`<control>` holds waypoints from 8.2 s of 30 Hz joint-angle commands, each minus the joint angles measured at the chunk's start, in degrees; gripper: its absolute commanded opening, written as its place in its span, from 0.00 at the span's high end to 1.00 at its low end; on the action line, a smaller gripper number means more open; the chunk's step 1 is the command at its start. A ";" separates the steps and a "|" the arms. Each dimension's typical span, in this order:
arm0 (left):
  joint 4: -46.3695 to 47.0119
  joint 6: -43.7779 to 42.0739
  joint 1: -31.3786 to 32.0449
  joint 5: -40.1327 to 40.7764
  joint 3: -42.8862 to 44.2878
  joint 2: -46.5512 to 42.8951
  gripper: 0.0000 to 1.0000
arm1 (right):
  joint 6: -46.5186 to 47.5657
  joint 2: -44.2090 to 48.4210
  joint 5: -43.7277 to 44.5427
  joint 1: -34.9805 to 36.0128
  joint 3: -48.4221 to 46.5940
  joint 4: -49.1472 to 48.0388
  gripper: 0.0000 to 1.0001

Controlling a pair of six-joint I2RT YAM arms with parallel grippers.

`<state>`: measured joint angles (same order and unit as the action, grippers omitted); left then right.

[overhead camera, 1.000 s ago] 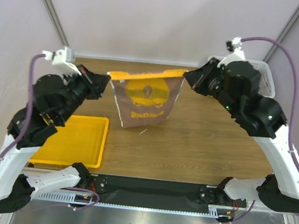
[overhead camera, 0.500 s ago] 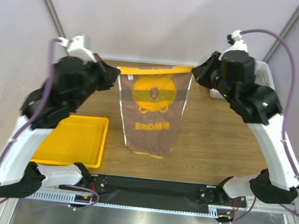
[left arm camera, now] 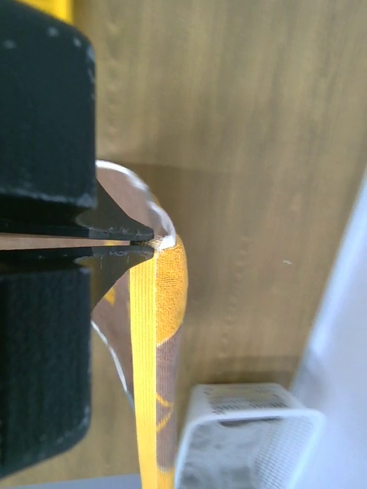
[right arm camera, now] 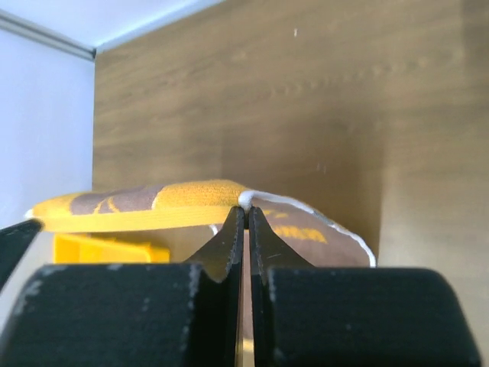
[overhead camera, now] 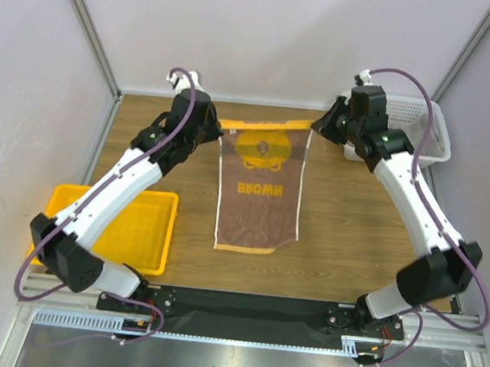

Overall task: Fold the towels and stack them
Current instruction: Fold the towel

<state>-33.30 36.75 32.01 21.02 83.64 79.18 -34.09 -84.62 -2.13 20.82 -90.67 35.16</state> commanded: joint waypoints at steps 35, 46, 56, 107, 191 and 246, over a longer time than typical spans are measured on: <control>28.73 -19.96 -8.20 -14.60 11.12 -3.04 0.99 | 17.11 -4.27 -8.69 -1.32 -28.86 -11.70 1.00; 18.81 -20.58 -5.82 -14.42 5.92 -23.53 1.00 | 21.87 15.09 8.28 14.94 -20.15 -6.86 1.00; -4.22 -8.47 -5.64 -14.60 14.90 -23.99 1.00 | 19.16 16.86 18.12 22.25 -26.22 8.77 1.00; 21.88 -12.85 -14.52 -20.57 21.67 38.62 1.00 | 11.59 -36.95 -15.09 -10.01 -18.75 -21.71 1.00; 13.35 3.67 0.07 -24.36 -48.13 -10.54 1.00 | 9.65 6.57 -16.06 -4.65 46.27 -4.83 1.00; 13.43 -0.46 -8.54 -24.53 -2.60 29.71 0.44 | 6.75 -30.42 -17.82 -7.63 5.60 -17.84 0.44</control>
<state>-23.38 34.52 24.47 -3.22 78.37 107.00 -28.01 -113.97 -18.79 14.04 -81.41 20.14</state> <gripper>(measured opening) 0.576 0.565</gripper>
